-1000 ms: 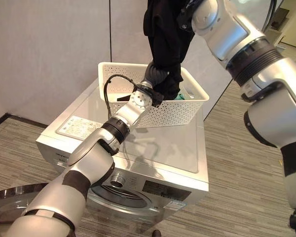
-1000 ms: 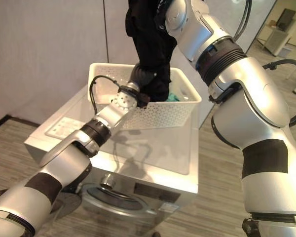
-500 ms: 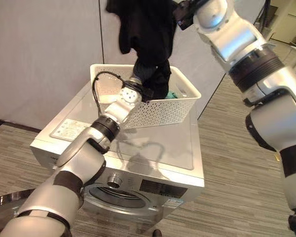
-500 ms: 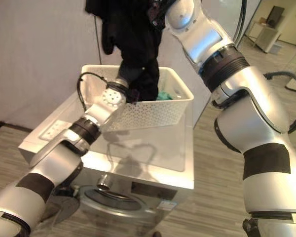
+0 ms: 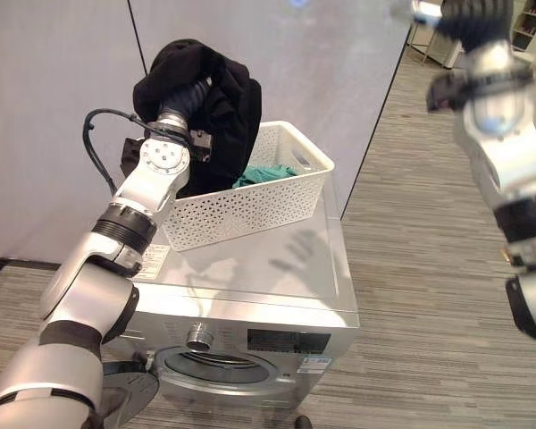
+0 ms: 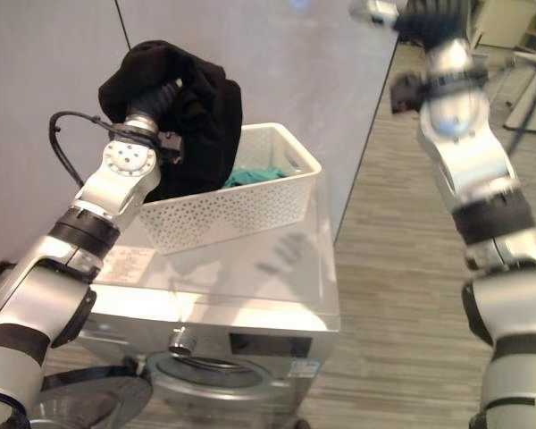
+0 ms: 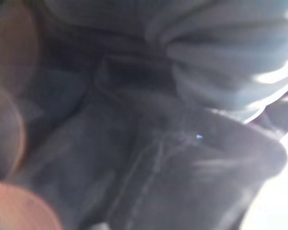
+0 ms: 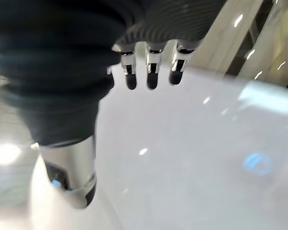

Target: Grab the laundry basket,head to the washer,open it,put in the laundry and shut it.

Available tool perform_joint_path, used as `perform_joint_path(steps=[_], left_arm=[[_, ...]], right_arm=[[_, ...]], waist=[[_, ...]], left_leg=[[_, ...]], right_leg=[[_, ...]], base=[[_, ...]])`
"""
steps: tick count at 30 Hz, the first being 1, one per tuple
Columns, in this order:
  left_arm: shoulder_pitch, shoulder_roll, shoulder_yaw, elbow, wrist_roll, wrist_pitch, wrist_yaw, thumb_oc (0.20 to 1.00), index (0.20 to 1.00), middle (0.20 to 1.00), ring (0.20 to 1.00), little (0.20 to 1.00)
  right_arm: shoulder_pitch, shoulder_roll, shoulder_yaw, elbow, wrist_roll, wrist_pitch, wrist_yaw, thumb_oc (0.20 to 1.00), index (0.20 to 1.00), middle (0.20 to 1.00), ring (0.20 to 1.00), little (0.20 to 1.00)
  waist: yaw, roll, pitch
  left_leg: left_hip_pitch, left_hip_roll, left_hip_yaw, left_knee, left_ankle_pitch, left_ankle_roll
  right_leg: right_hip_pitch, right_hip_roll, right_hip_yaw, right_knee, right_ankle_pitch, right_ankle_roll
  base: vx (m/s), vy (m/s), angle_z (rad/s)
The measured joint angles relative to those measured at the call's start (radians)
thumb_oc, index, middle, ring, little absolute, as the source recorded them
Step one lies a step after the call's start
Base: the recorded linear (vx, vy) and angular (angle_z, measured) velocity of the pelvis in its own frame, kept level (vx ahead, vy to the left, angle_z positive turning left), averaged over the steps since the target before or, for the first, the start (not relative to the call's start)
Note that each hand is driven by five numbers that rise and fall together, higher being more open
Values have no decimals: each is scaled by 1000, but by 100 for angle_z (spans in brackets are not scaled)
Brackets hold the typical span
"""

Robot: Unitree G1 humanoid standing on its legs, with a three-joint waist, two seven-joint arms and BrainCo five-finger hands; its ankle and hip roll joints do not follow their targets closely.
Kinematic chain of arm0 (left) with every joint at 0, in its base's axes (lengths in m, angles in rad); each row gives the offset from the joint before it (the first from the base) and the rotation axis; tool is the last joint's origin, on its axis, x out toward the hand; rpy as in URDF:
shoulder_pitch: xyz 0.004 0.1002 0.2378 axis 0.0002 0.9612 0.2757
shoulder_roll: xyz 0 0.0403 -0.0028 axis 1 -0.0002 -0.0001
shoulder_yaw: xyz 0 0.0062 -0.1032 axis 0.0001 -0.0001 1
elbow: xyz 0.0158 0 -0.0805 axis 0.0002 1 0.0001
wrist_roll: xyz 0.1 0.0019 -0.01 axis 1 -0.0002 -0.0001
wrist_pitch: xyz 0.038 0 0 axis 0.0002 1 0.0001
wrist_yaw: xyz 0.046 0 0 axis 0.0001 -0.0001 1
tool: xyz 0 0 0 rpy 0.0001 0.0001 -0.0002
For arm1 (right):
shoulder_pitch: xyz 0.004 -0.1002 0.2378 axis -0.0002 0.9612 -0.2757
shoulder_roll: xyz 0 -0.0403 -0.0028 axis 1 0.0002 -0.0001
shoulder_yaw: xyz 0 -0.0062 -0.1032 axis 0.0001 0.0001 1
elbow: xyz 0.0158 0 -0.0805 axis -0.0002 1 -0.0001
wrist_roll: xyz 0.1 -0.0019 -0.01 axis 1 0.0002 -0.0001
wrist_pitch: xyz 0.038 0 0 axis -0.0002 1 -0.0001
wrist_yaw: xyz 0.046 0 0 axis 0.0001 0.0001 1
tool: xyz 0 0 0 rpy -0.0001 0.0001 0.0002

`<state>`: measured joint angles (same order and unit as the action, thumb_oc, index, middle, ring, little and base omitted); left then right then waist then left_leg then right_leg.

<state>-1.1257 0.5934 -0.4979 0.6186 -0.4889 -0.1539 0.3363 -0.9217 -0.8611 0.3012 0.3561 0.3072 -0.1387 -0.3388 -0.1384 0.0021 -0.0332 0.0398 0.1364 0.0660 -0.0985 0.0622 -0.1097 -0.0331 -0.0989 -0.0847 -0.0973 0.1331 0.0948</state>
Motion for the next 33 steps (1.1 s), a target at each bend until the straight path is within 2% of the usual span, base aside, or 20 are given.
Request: perform_joint_path(steps=[1, 2, 7, 11, 15, 17, 18, 24, 25, 30, 32, 33], left_arm=[[-1, 0, 6, -3, 6, 0, 2, 200, 200, 200, 200, 200], [-4, 14, 20, -11, 37, -7, 8, 200, 200, 200, 200, 200], [-80, 30, 18, -1, 38, -17, 11, 200, 200, 200, 200, 200], [-211, 49, 4, 25, 38, -18, 11, 200, 200, 200, 200, 200], [-289, 120, 4, 1, 37, -42, 15, 200, 200, 200, 200, 200], [-291, 136, 5, -30, 38, -50, 17, 200, 200, 200, 200, 200], [-290, 170, 5, -93, 40, -61, 21, 200, 200, 200, 200, 200], [-287, 320, 15, -237, 116, -96, 49, 200, 200, 200, 200, 200], [-266, 388, 32, -293, 127, -101, 53, 200, 200, 200, 200, 200], [-45, 542, 210, -444, 155, -143, 83, 200, 200, 200, 200, 200], [-28, 565, 219, -431, 154, -141, 97, 200, 200, 200, 200, 200], [6, 601, 223, -442, 156, -144, 98, 200, 200, 200, 200, 200]], right_arm=[[38, 4, -29, 2, -26, 1, -10, 1000, 1000, 1000, 1000, 1000], [110, 16, -64, 20, -71, 17, -32, 1000, 1000, 1000, 1000, 1000], [203, 42, -81, 23, -95, 35, -32, 1000, 1000, 1000, 1000, 1000], [308, 76, -143, -1, -117, 32, -30, 1000, 1000, 1000, 1000, 1000], [352, 76, -160, 1, -131, 35, -28, 1000, 1000, 1000, 1000, 1000], [382, 76, -187, -1, -136, 34, -28, 1000, 1000, 1000, 1000, 1000], [450, 76, -234, -2, -138, 36, -26, 1000, 1000, 1000, 1000, 1000], [571, 77, -281, -13, -165, 37, 8, 1000, 1000, 1000, 1000, 1000], [617, 78, -302, -28, -166, 37, 18, 1000, 1000, 1000, 1000, 1000], [706, 116, -371, -29, -166, 38, 34, 1000, 1000, 1000, 1000, 1000], [718, 142, -372, -26, -168, 47, 36, 1000, 1000, 1000, 1000, 1000], [727, 163, -377, -26, -176, 47, 36, 1000, 1000, 1000, 1000, 1000]], waist=[[-1, 7, 1], [-4, 28, 3], [-10, 74, 10], [-2, 79, 13], [7, 91, 20], [15, 90, 20], [24, 87, 23], [59, 78, 30], [71, 74, 33], [96, 55, 42], [118, 39, 44], [121, 32, 42]], left_leg=[[0, 1, 0, 0, 0, 0], [0, 1, 1, 0, 0, 0], [-3, 1, 0, 0, 0, 0], [-7, 5, -7, 0, 0, -1], [-7, 2, -12, 0, -1, -1], [-7, 2, -19, 0, -2, -1], [-5, 3, -39, 0, -2, -2], [-5, 2, -60, 1, -5, -5], [-6, 3, -61, 1, -5, -5], [-3, 1, -87, 2, -6, -5], [-5, 1, -91, 5, -5, -5], [-5, 1, -91, 5, -6, -4]], right_leg=[[0, -1, 0, 0, -3, 2], [0, -1, 1, 0, -2, 2], [-3, 4, 0, 0, -2, 3], [-1, 4, -9, 0, -4, 1], [2, 3, -14, 0, -6, 3], [6, 3, -22, 0, -6, 1], [20, 2, -43, 0, -11, -1], [34, -2, -65, 0, -22, -1], [35, -2, -66, 0, -22, -1], [51, -4, -92, 0, -28, -3], [53, -5, -98, 0, -29, -3], [52, -6, -98, 0, -29, -3]], base=[[0, 0, 0], [0, 0, 0], [0, 0, 0], [4, -26, 5], [4, -15, 3], [6, -23, 18], [4, -22, 26], [-2, -20, 15], [-19, -18, 3], [-25, -5, 15], [-23, 6, 6], [-39, 22, 17]])
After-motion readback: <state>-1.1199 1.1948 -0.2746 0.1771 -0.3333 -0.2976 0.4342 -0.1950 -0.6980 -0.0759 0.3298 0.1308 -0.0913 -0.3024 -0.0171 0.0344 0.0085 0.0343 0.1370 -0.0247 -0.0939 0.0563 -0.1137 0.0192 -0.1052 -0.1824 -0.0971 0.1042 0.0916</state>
